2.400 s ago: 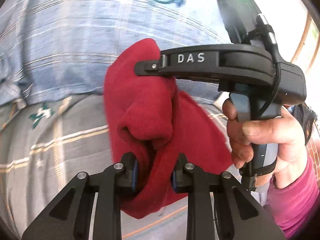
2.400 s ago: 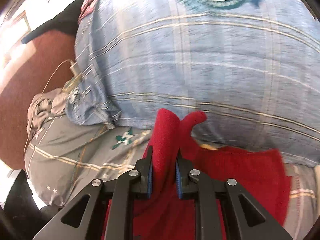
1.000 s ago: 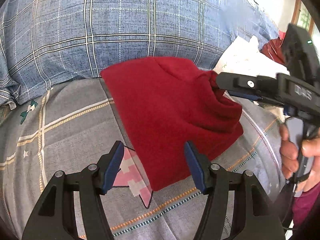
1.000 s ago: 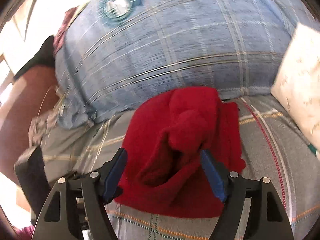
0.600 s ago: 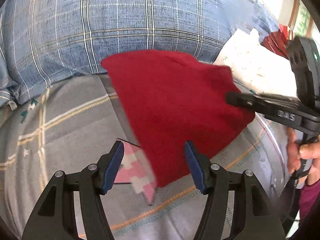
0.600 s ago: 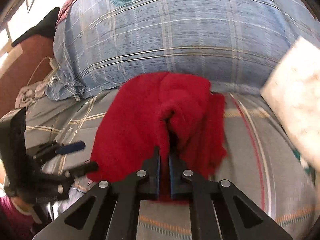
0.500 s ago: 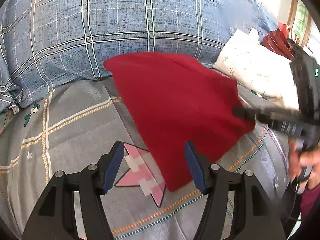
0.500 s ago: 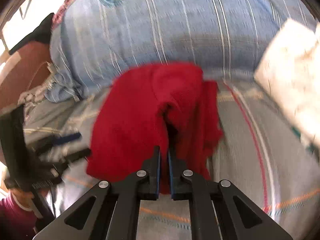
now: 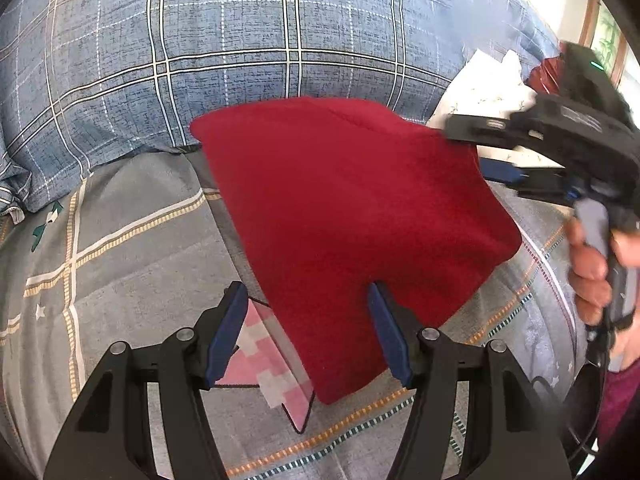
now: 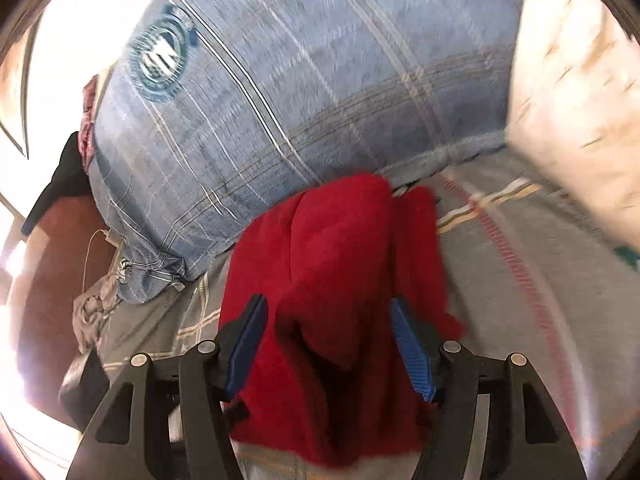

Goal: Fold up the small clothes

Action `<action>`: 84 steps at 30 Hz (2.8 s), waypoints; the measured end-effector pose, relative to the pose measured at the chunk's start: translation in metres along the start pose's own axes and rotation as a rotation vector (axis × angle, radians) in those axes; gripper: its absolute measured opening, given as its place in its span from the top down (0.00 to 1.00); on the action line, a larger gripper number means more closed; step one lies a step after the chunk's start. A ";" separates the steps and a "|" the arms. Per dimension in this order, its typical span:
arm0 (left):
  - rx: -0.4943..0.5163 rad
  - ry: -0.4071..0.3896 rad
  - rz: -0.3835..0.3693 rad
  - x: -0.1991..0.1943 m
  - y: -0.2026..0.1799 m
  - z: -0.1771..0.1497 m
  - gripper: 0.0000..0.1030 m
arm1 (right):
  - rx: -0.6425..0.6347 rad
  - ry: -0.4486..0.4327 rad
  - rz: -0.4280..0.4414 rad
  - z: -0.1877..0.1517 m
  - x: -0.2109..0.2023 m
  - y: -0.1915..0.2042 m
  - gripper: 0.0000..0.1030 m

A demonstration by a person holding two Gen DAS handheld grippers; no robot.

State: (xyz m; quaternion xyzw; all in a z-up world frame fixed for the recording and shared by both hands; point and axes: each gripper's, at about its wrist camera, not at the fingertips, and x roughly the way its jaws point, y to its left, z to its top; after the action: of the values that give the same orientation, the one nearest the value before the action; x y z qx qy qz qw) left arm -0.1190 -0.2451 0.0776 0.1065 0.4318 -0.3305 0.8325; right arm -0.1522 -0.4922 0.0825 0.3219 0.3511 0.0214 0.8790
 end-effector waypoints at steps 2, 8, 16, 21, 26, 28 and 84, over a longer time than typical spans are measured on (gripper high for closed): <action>-0.001 0.004 -0.001 -0.001 0.000 0.001 0.40 | 0.005 0.022 -0.025 0.001 0.012 -0.002 0.67; 0.020 -0.051 -0.002 -0.022 -0.001 0.005 0.40 | -0.186 -0.105 -0.151 -0.020 -0.025 0.024 0.81; -0.060 -0.004 -0.013 0.005 0.009 0.008 0.40 | -0.151 -0.075 -0.237 -0.022 -0.012 0.007 0.62; -0.043 -0.018 0.011 0.003 0.006 0.007 0.38 | -0.299 -0.179 -0.249 -0.020 -0.040 0.046 0.62; -0.043 -0.016 0.010 0.004 0.006 0.010 0.38 | -0.422 -0.121 -0.266 -0.021 -0.007 0.066 0.67; -0.036 -0.018 0.012 0.004 0.005 0.010 0.38 | -0.415 -0.083 -0.315 -0.017 0.014 0.057 0.67; -0.202 -0.020 -0.282 -0.012 0.032 0.040 0.47 | -0.234 -0.063 -0.067 0.000 -0.014 0.045 0.69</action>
State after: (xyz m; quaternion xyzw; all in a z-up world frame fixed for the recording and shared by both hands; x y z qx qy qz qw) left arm -0.0776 -0.2335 0.1079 -0.0428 0.4652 -0.4001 0.7885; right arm -0.1544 -0.4601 0.1166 0.2058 0.3290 0.0226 0.9213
